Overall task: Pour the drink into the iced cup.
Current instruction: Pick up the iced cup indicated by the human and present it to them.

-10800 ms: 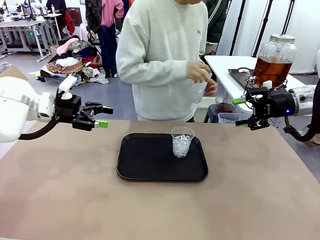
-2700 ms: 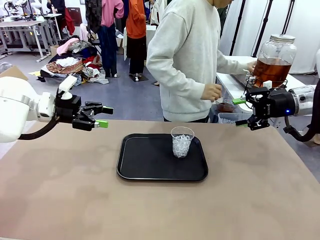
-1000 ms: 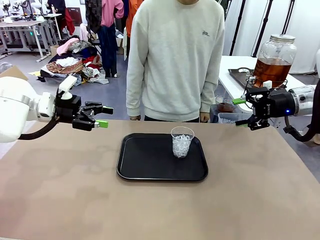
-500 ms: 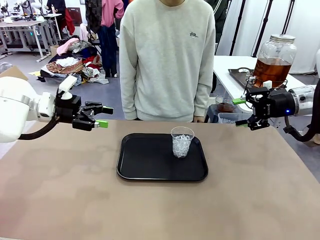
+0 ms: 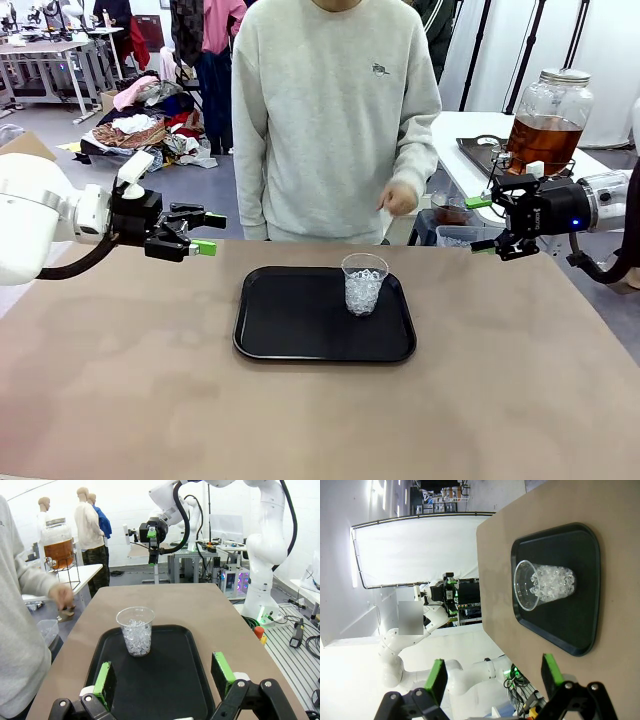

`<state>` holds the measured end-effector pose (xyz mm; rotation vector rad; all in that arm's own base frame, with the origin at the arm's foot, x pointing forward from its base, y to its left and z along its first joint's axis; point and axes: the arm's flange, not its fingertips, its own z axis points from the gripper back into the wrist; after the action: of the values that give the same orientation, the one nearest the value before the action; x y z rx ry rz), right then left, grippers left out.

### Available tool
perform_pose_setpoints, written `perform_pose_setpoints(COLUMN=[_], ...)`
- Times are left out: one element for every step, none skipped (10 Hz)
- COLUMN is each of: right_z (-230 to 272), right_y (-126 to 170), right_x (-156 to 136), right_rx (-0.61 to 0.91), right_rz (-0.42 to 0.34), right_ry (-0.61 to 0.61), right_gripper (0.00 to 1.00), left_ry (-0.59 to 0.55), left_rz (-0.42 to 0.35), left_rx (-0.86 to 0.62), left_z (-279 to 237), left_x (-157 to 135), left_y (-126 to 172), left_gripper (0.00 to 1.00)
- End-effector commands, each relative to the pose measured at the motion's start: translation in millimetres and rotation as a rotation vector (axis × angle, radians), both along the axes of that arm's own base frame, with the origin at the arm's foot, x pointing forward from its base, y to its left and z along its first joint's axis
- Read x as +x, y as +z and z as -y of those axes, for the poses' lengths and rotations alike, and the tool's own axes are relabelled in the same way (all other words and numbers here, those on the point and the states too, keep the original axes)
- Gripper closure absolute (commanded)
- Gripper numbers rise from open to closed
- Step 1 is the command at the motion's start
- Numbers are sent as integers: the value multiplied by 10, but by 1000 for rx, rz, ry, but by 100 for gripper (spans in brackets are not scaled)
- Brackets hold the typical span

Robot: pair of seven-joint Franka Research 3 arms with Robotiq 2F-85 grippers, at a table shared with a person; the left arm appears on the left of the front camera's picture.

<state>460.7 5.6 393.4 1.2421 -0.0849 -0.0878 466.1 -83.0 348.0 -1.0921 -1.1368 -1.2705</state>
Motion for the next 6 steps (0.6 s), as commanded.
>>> perform_pose_setpoints(right_z=[-3, -3, -3, -3, -3, -3], right_y=[10, 10, 10, 10, 10, 10], right_x=[0, 0, 0, 0, 0, 0], right_rx=[2, 2, 2, 2, 2, 2], right_rz=[-1, -1, -1, -1, -1, -1], right_ry=[-1, -1, -1, -1, -1, -1], right_gripper=[0, 0, 0, 0, 0, 0], left_ry=[-1, -1, -1, -1, -1, -1], left_rz=[2, 2, 2, 2, 2, 2], left_rx=[-1, -1, -1, -1, -1, -1], left_z=[1, 1, 1, 1, 1, 1], left_x=[-4, -4, -4, -4, -4, -4], left_y=[7, 7, 7, 7, 7, 7], left_gripper=[0, 0, 0, 0, 0, 0])
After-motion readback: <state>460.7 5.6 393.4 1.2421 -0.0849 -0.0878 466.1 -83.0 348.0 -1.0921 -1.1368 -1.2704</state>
